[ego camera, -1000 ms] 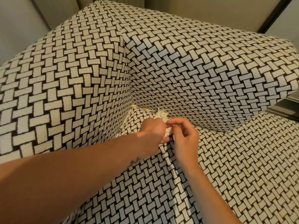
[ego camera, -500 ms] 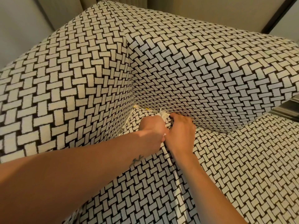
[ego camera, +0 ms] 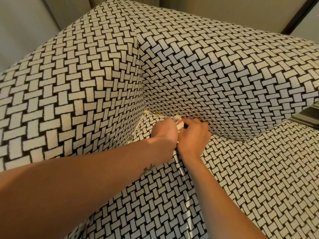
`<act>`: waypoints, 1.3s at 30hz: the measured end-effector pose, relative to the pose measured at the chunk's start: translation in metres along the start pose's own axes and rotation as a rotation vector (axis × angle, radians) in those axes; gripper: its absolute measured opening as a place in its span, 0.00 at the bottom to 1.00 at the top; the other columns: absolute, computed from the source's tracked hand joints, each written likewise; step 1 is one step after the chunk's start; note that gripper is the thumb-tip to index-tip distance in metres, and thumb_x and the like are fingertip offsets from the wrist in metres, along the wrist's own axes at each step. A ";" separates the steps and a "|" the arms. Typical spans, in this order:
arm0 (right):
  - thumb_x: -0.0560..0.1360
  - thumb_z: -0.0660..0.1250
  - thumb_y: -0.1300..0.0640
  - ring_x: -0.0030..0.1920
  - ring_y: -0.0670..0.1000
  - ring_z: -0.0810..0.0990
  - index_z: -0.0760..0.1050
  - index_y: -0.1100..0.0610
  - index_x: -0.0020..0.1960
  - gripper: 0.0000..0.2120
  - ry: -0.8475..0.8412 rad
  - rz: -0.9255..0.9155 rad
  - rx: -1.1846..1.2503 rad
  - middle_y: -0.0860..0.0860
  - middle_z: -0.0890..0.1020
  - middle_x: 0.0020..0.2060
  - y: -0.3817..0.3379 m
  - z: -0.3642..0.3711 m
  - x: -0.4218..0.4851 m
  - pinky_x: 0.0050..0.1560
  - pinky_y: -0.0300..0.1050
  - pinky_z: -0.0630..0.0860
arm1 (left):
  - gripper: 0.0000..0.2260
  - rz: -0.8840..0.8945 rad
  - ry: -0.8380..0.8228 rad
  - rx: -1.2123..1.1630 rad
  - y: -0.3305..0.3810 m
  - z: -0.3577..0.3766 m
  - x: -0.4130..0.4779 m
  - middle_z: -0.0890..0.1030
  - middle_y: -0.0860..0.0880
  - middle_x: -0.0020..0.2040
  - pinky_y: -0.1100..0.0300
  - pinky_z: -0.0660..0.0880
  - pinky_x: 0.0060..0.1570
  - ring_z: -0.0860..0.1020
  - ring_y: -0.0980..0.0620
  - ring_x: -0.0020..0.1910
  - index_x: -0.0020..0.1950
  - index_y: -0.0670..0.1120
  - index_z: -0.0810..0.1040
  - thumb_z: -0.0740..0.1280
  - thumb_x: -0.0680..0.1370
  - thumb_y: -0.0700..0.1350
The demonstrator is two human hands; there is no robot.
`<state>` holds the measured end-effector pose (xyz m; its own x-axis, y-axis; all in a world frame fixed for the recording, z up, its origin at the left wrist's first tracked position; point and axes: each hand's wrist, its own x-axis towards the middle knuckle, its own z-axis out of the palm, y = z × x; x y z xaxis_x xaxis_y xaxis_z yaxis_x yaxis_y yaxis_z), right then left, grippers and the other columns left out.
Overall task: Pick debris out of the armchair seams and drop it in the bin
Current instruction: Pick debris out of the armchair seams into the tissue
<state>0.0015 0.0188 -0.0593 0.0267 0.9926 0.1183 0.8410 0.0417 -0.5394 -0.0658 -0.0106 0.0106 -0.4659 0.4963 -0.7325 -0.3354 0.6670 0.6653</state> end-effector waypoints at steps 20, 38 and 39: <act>0.74 0.58 0.53 0.52 0.47 0.74 0.80 0.55 0.57 0.17 -0.161 -0.292 0.484 0.43 0.77 0.48 0.014 -0.018 -0.021 0.52 0.38 0.71 | 0.10 0.206 -0.010 0.036 0.002 0.002 0.009 0.81 0.44 0.51 0.48 0.79 0.54 0.80 0.44 0.51 0.55 0.48 0.74 0.55 0.81 0.38; 0.82 0.50 0.40 0.66 0.54 0.71 0.77 0.54 0.67 0.26 -0.242 -0.124 -0.286 0.53 0.81 0.62 -0.001 -0.008 -0.004 0.68 0.55 0.63 | 0.11 0.214 0.181 0.076 0.001 -0.006 0.014 0.77 0.44 0.60 0.44 0.77 0.59 0.78 0.39 0.59 0.51 0.53 0.74 0.59 0.78 0.37; 0.82 0.50 0.40 0.66 0.55 0.70 0.77 0.53 0.66 0.26 -0.270 -0.106 -0.302 0.53 0.80 0.63 -0.005 -0.009 -0.002 0.68 0.56 0.62 | 0.11 0.211 0.176 0.076 0.000 -0.006 0.015 0.77 0.45 0.59 0.44 0.77 0.60 0.78 0.39 0.59 0.50 0.54 0.74 0.61 0.78 0.37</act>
<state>0.0026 0.0159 -0.0494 -0.1770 0.9806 -0.0844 0.9533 0.1494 -0.2626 -0.0778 -0.0062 0.0006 -0.6560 0.5288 -0.5386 -0.1568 0.6025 0.7825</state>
